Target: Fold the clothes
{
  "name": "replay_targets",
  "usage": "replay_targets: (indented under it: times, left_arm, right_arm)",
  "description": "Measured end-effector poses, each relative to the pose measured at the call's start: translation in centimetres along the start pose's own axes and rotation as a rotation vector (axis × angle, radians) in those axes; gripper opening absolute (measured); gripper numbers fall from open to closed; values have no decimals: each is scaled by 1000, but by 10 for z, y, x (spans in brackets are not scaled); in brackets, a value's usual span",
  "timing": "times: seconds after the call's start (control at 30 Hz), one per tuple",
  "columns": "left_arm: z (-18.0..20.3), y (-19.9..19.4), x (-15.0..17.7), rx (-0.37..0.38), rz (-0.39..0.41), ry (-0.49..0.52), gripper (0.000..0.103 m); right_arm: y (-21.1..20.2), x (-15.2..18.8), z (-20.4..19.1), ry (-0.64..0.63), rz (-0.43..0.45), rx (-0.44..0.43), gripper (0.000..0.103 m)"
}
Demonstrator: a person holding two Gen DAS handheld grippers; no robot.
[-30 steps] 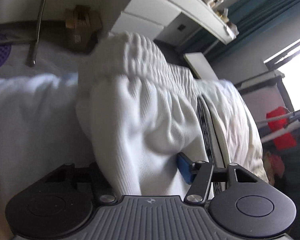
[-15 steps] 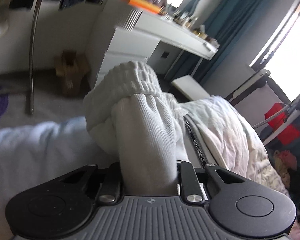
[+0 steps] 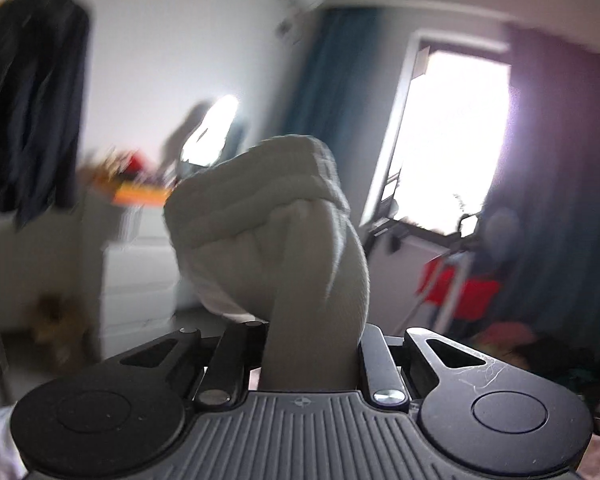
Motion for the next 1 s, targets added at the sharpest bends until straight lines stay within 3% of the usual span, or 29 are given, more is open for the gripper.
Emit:
replay_targets:
  times: [0.1, 0.2, 0.3, 0.4, 0.47, 0.57, 0.7, 0.83, 0.87, 0.93, 1.0]
  left_arm:
    - [65, -27, 5, 86, 51, 37, 15]
    - [128, -44, 32, 170, 66, 73, 15]
    - [186, -61, 83, 267, 53, 167, 15]
    - [236, -72, 157, 374, 15, 351, 15]
    - [257, -79, 211, 439, -72, 451, 15]
    - [265, -77, 268, 473, -212, 520, 15]
    - [271, -75, 287, 516, -255, 566, 17]
    - [270, -68, 285, 588, -335, 670, 31]
    - [257, -67, 284, 612, -364, 699, 47]
    - [238, -71, 287, 689, -446, 759, 69]
    - [223, -79, 286, 733, -493, 820, 77]
  right_arm:
    - [-8, -10, 19, 62, 27, 12, 70]
    - [-14, -16, 39, 134, 33, 19, 70]
    - [-21, -21, 59, 197, 47, 28, 70]
    - [-30, -24, 74, 236, 77, 56, 70]
    - [-38, -25, 80, 233, 107, 72, 70]
    - [-43, -25, 85, 247, 113, 62, 70]
    - [-39, -21, 89, 313, 79, -18, 71]
    - [-29, -19, 85, 423, 13, -176, 72]
    - [-27, -18, 83, 447, 3, -210, 72]
    - [-25, -16, 79, 487, -15, -275, 72]
    - [-23, -14, 74, 529, -34, -336, 72]
Point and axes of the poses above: each gripper's, at about its wrist camera, not at the fingertips, and y roughly the way its jaws point, z to its right, x to its underside, the point moved 8 cm from there along y, roughly the way its jaws point, and after that the axes turned 5 degrees about x, right-handed, at the moved point
